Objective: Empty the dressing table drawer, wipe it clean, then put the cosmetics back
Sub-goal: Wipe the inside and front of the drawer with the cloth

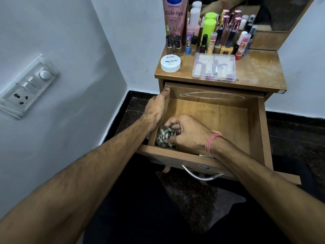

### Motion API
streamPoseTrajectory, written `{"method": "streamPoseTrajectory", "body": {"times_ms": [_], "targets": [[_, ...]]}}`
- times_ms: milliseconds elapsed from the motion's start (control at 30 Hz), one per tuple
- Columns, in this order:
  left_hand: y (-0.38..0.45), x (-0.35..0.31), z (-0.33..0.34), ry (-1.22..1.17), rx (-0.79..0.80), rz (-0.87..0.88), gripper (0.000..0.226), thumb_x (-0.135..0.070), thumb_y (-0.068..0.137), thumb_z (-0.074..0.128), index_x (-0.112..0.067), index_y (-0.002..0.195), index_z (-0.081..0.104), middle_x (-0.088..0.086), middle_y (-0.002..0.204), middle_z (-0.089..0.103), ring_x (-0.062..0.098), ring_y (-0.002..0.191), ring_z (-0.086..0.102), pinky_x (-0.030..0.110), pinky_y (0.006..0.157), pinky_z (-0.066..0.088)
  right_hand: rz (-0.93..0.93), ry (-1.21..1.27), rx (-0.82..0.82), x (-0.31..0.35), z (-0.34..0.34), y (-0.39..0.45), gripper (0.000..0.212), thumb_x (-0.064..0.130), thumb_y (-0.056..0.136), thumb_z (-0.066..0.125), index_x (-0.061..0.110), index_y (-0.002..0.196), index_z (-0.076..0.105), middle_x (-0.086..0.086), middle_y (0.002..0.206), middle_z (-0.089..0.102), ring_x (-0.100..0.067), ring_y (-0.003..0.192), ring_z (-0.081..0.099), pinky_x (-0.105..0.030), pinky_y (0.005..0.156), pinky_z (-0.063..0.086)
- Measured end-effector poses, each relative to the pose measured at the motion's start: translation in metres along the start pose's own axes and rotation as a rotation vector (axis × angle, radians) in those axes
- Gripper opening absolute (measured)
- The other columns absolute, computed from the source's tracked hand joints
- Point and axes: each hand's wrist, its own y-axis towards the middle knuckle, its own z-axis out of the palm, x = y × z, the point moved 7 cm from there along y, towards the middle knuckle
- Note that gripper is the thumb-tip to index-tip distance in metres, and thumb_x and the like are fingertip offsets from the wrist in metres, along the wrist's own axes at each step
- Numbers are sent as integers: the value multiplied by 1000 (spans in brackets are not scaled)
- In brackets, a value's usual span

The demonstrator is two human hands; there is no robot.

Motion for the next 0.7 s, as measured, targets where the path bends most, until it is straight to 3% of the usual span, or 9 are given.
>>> {"method": "streamPoseTrajectory", "body": {"times_ms": [100,167,233,333,500,633,700], "targets": [[3,2,0,-47,19,-17,93,-91,91,40,-27,153,68,8,152,69,32,137,65,45,122,40,-13,-30,-53,-1,-4,3,30,15,85,90,34,100,74,13,106,82,-6,106,76,-45,105,59],[21,15,-1,-119,14,-31,103,-98,72,36,-30,137,79,3,131,81,30,122,74,52,120,47,-16,-22,-171,-2,-14,7,30,17,85,87,37,101,71,11,111,80,-12,115,72,-50,106,58],[30,22,-1,-135,3,-48,102,-96,68,34,-31,129,82,1,121,84,29,116,77,51,117,51,-3,-33,-120,-3,-12,8,30,21,85,89,35,105,72,9,115,80,-12,114,73,-50,105,59],[19,15,-3,-133,-20,-57,95,-92,79,32,-30,130,82,3,121,84,30,115,77,52,117,51,14,-32,35,-5,0,4,28,19,82,93,32,102,78,12,109,81,-5,108,75,-44,105,59],[12,14,-5,-113,-35,-70,98,-88,80,30,-27,141,77,7,136,78,32,126,72,52,122,47,32,-78,-270,-4,-20,14,38,23,84,87,40,110,65,9,120,78,-17,122,68,-51,111,52],[10,10,-5,-95,-32,-44,96,-87,83,28,-26,139,77,7,133,79,32,123,74,52,120,49,27,-124,-86,0,-9,8,34,24,83,93,32,108,70,8,113,81,-11,108,75,-41,104,57],[13,13,-4,-102,-28,-32,96,-87,83,29,-26,138,78,7,131,80,31,122,74,51,119,50,19,-98,-176,1,-18,9,29,18,84,91,32,104,75,10,103,81,-8,104,74,-35,101,55]]}}
